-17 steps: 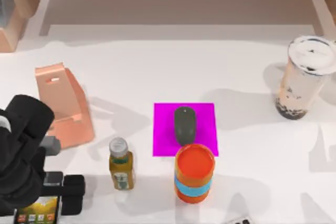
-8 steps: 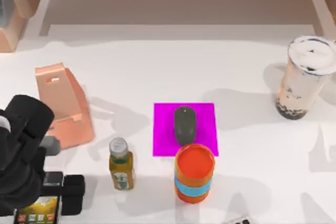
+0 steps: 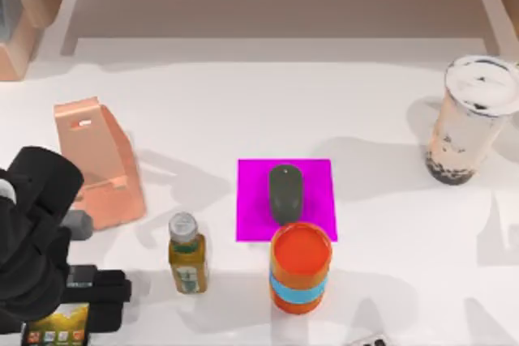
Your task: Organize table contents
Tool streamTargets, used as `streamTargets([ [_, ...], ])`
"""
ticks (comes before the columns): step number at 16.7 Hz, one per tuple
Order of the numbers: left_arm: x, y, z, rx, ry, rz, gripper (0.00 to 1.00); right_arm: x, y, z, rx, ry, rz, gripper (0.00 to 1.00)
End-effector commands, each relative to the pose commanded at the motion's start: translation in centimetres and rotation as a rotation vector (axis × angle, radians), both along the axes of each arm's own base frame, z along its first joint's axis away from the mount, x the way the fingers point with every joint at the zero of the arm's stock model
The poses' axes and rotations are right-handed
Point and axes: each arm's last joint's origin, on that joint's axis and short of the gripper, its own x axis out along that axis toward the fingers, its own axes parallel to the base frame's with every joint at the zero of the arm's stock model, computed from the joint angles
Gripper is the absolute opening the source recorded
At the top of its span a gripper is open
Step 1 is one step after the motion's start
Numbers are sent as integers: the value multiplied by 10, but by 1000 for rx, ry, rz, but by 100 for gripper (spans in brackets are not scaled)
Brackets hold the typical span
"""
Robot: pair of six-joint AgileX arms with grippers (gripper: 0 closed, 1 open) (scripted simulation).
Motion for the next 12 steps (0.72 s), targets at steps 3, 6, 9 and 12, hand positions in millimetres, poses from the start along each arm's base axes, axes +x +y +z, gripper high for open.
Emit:
streamTargets([
  [3,0,0,0,0,0,0,0,0,0,0,0,0,0,100],
  [6,3,-2,15,-15,-29,-2,0,0,0,0,0,0,0,100],
  [9,1,-1,28,-7,-5,-3,0,0,0,0,0,0,0,100],
  [12,2,-1,40,-11,-19,-3,0,0,0,0,0,0,0,100],
])
